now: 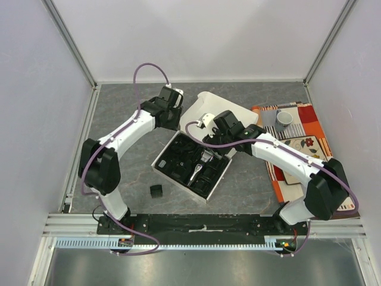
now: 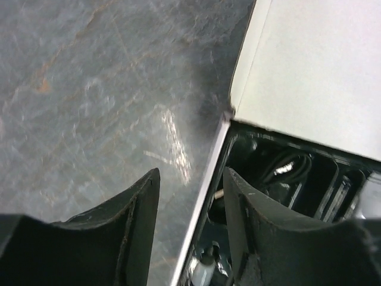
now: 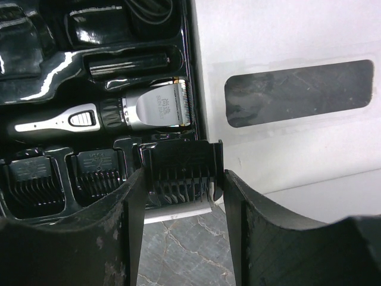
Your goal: Sort the hair-cutting tools
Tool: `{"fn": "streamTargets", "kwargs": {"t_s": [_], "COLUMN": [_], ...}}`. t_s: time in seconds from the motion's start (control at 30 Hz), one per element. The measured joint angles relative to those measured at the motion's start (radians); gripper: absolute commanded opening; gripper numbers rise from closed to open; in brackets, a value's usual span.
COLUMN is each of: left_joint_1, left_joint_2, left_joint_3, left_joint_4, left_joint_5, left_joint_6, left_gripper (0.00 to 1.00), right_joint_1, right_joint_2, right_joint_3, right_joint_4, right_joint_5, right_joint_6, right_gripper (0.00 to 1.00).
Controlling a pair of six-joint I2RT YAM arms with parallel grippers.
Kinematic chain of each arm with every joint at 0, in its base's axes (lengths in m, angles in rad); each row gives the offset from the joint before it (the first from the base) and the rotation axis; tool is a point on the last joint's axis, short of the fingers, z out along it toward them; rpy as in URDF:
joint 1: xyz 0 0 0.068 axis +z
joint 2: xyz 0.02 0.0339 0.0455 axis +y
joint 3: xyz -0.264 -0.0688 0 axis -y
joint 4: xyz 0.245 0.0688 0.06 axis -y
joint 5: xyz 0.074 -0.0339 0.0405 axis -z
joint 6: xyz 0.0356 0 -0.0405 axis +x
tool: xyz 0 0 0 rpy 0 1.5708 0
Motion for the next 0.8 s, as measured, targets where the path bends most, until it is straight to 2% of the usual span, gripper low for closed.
{"fn": "streamTargets", "kwargs": {"t_s": [0.13, 0.3, 0.53, 0.63, 0.8], "left_joint_1": [0.002, 0.002, 0.002, 0.002, 0.002], "left_joint_2": [-0.127, -0.381, -0.653, -0.724, -0.776], "left_joint_3": [-0.062, -0.233, -0.466, -0.540, -0.567], "left_joint_4": [-0.050, -0.099, -0.044, -0.018, 0.028], "left_joint_5": [-0.006, 0.002, 0.064, 0.113, 0.173], "left_joint_6": [-0.095, -0.149, -0.175, -0.183, -0.204], "left_gripper": [0.53, 0.53, 0.54, 0.54, 0.54], "right_joint_1": [0.005, 0.006, 0.034, 0.040, 0.040], "right_joint_2": [0.040, 0.050, 0.064, 0.072, 0.077], "right_joint_3": [-0.005, -0.025, -0.047, -0.051, -0.052], "right_joint_4": [0.003, 0.003, 0.003, 0.001, 0.001], "right_joint_5": [0.005, 0.001, -0.016, -0.029, -0.032], "right_joint_6": [-0.021, -0.047, -0.078, -0.089, -0.105], "right_gripper": [0.51, 0.51, 0.55, 0.56, 0.56]}}
